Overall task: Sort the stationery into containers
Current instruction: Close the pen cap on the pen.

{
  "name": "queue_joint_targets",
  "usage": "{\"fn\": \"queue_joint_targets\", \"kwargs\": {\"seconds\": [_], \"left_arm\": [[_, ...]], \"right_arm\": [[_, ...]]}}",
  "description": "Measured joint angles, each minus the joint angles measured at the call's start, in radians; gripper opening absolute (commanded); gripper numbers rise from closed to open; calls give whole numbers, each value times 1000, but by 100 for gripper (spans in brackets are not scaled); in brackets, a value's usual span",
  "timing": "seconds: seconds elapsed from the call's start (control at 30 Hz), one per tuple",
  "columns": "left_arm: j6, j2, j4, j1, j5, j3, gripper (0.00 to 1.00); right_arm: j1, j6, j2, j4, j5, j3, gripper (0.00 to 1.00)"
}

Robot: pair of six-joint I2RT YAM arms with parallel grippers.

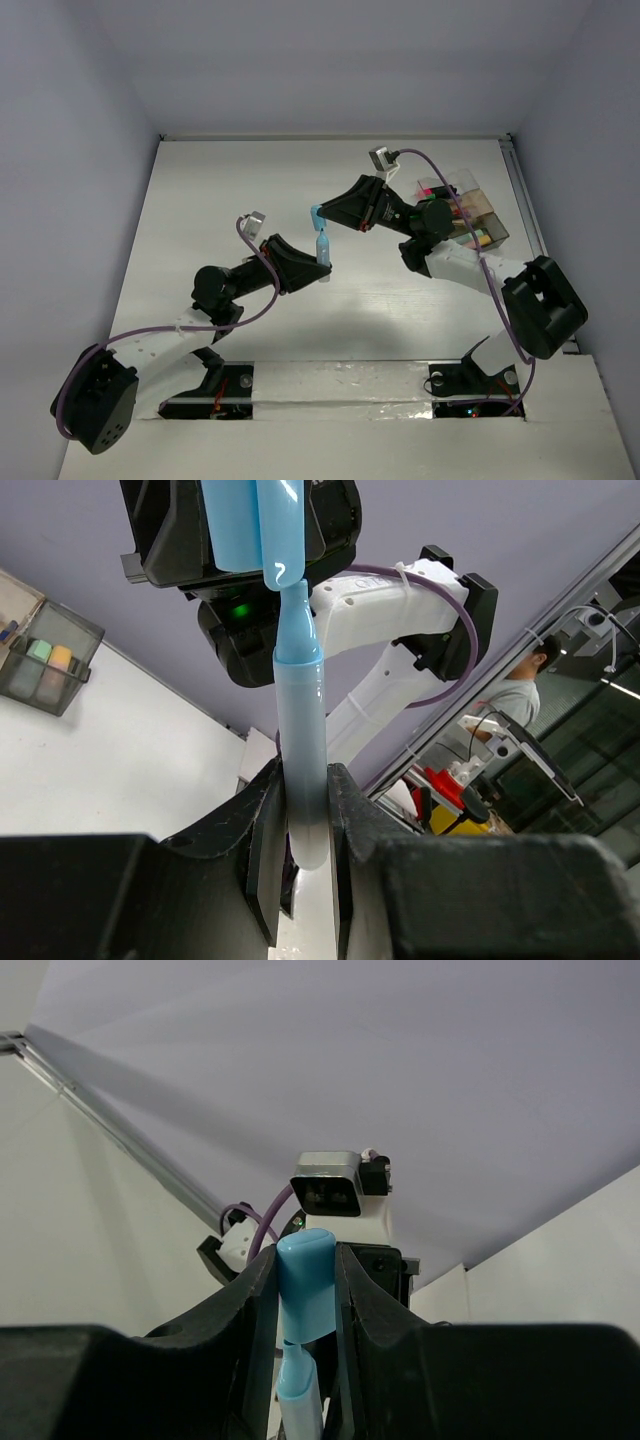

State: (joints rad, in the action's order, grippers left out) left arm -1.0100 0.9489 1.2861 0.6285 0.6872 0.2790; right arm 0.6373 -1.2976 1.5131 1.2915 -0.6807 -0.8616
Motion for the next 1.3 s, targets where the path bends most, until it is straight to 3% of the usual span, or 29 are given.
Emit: {"fn": "queue_joint_targets", "kwargs": {"seconds": [0.97, 1.3], "left_arm": [[23, 11, -1, 0, -21, 1, 0], [28, 56, -21, 5, 5, 80, 0]], "right_arm": [[0, 0, -35, 0, -1, 36, 12], [18, -1, -45, 14, -8, 40, 14]]}}
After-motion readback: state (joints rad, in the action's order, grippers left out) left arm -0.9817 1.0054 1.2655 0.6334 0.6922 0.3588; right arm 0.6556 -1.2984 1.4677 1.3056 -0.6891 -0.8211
